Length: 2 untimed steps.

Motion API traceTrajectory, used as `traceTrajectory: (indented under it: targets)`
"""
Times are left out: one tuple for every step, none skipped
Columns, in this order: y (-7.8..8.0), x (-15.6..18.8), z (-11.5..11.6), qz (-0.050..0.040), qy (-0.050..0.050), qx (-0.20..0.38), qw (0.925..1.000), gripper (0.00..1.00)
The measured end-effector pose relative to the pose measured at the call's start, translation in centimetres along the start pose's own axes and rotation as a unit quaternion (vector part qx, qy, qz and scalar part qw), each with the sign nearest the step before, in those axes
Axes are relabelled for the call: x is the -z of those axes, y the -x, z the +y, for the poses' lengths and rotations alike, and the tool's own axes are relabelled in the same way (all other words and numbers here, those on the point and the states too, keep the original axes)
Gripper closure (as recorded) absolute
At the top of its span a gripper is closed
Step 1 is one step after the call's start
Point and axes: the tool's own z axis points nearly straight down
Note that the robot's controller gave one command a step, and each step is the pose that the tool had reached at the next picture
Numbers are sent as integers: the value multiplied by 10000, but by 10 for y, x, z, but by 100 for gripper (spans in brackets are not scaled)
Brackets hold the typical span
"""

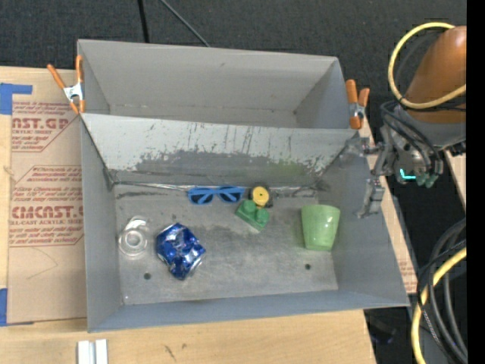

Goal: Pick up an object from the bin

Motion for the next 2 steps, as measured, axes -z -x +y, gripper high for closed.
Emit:
traceTrajectory:
  targets:
    - [-11, -158, -3, -7, -10, -373, 9993, 0]
    - [-13, -131, 6, -46, -6, -185, 9998, 0]
